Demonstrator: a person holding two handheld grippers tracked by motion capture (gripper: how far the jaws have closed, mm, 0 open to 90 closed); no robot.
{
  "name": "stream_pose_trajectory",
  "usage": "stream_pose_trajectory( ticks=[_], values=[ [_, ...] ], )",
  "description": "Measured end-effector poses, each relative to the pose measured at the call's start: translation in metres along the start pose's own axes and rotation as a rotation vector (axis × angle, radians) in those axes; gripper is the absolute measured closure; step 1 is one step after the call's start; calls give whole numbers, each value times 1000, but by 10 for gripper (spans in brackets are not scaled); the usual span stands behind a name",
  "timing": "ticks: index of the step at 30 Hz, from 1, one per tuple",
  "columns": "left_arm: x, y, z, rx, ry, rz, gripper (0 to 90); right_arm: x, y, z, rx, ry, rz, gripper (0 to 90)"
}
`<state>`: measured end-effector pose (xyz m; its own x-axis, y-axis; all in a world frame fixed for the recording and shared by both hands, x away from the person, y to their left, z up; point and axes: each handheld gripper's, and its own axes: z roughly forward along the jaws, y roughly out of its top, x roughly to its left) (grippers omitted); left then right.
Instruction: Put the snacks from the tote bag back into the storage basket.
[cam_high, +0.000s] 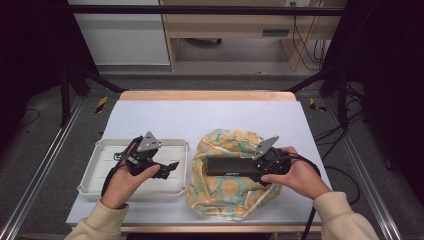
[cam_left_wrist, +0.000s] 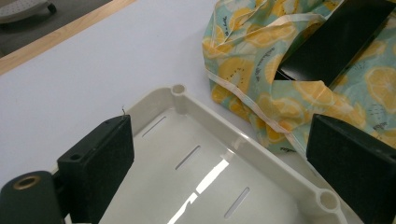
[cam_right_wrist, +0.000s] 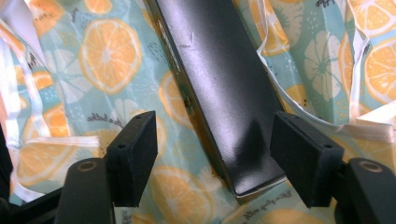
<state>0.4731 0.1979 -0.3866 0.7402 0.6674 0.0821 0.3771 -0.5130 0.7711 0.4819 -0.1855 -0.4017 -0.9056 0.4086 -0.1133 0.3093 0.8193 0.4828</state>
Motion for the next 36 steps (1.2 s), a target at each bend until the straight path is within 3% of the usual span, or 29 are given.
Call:
stream_pose_trajectory(
  ticks=[5, 9, 19, 24, 26, 32, 36],
  values=[
    [1, -2, 2, 20, -4, 8, 78, 0, 5, -2, 28, 6, -48, 365],
    [1, -1, 1, 23, -5, 17, 78, 2, 4, -2, 52, 8, -54, 382],
    [3, -2, -3, 24, 2, 12, 82, -9, 1, 2, 102, 0, -62, 362],
    [0, -2, -1, 36, -19, 27, 82, -15, 6, 8, 153, -14, -105, 326],
    [1, -2, -1, 36, -21, 24, 82, -18, 7, 9, 153, -3, -99, 322],
    [3, -3, -2, 37, -17, 16, 83, -24, 13, 13, 166, 28, -143, 341],
    [5, -4, -3, 35, -21, 8, 84, -27, 15, 18, 199, 46, -160, 347]
  ],
)
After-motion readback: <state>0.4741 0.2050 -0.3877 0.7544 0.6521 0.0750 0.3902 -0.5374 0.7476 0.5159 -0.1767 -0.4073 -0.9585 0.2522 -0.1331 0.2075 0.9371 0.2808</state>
